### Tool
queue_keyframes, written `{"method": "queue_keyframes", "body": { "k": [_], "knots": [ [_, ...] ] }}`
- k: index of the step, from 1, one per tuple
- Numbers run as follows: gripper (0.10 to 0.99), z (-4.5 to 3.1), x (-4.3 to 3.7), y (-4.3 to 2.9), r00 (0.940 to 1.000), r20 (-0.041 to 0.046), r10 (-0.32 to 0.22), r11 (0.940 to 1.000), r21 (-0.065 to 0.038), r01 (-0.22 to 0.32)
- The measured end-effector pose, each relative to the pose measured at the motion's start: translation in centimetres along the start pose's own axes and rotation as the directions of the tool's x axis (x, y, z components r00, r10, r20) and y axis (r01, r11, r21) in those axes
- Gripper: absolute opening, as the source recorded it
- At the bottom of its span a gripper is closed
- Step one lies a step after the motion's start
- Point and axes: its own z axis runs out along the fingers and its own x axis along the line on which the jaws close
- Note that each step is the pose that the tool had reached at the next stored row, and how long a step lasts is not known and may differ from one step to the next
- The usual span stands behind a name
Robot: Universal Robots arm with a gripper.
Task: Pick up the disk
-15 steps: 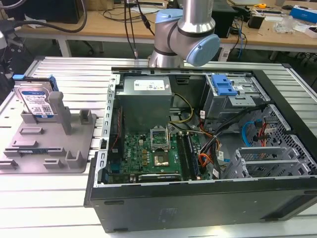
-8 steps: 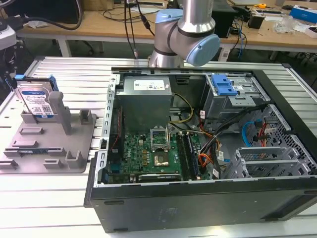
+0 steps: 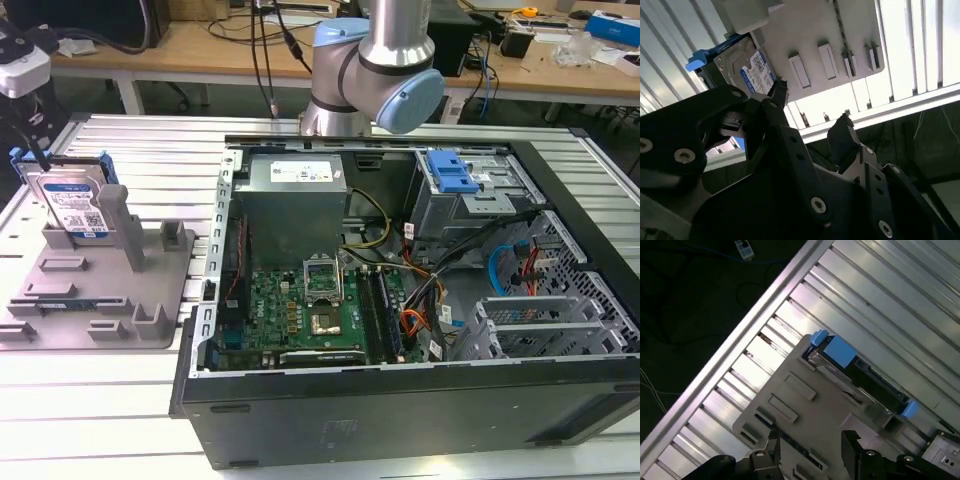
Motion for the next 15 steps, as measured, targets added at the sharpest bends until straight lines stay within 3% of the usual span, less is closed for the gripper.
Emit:
{"method": "queue_keyframes", "body": {
  "k": [3, 8, 11, 12, 14, 15],
  "knots": [
    [0.6, 0.03, 0.0, 0.0, 0.997, -0.0031, -0.077, 0.997, 0.0, 0.077],
    [0.6, 0.12, 0.0, 0.0, 0.9802, -0.0099, -0.198, 0.9802, 0.001, 0.198],
    [0.6, 0.22, 0.0, 0.0, 0.9566, -0.0167, -0.291, 0.9567, 0.003, 0.291],
    [0.6, 0.27, 0.0, 0.0, 0.9411, -0.0208, -0.337, 0.9413, 0.003, 0.338],
    [0.6, 0.32, 0.0, -0.01, 0.9261, -0.0242, -0.377, 0.9263, 0.004, 0.377],
    [0.6, 0.35, 0.0, -0.01, 0.9143, -0.0266, -0.404, 0.9146, 0.004, 0.404]
  ]
}}
